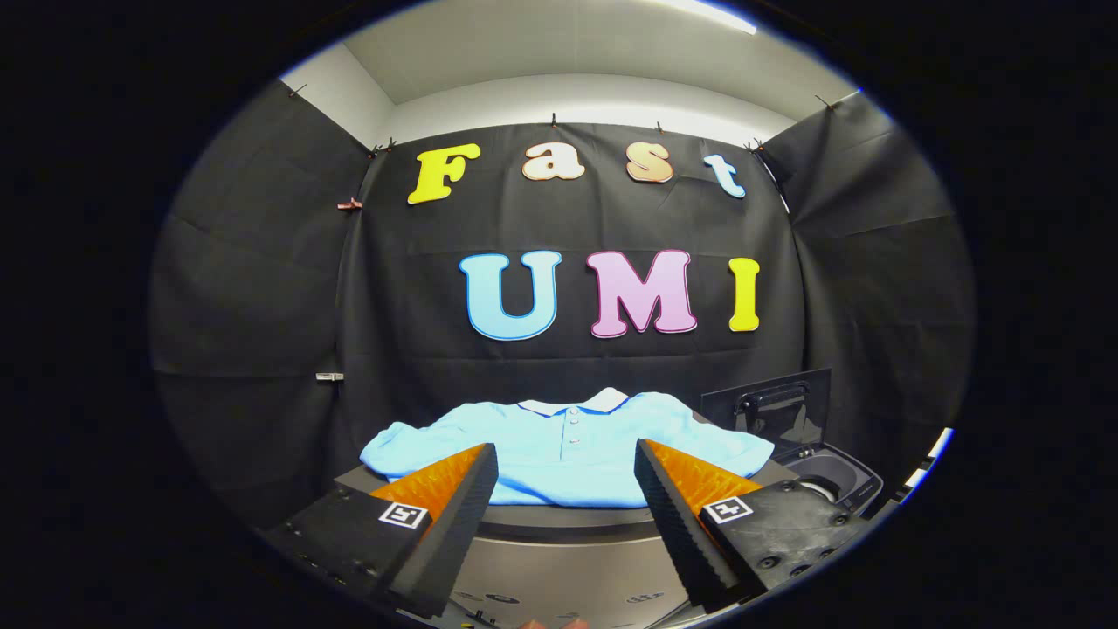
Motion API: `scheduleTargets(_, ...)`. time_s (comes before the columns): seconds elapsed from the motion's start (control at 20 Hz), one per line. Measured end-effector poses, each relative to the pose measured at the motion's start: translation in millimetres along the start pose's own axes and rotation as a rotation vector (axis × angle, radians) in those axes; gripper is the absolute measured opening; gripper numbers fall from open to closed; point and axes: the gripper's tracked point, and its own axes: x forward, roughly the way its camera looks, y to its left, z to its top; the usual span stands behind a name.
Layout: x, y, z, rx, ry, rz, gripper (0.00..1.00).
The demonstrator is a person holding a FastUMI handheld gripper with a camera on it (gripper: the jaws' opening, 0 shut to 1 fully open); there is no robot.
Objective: Put the clothes into the washing machine and then close the washing machine lid.
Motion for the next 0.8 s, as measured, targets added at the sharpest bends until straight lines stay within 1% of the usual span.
scheduleTargets(0.5,8.3,-0.3,0.1,-0.006,0.012,-0.008,0.98)
scheduleTargets(0.8,38.1,-0.6,13.6,0.004,0.016,-0.028,0.98)
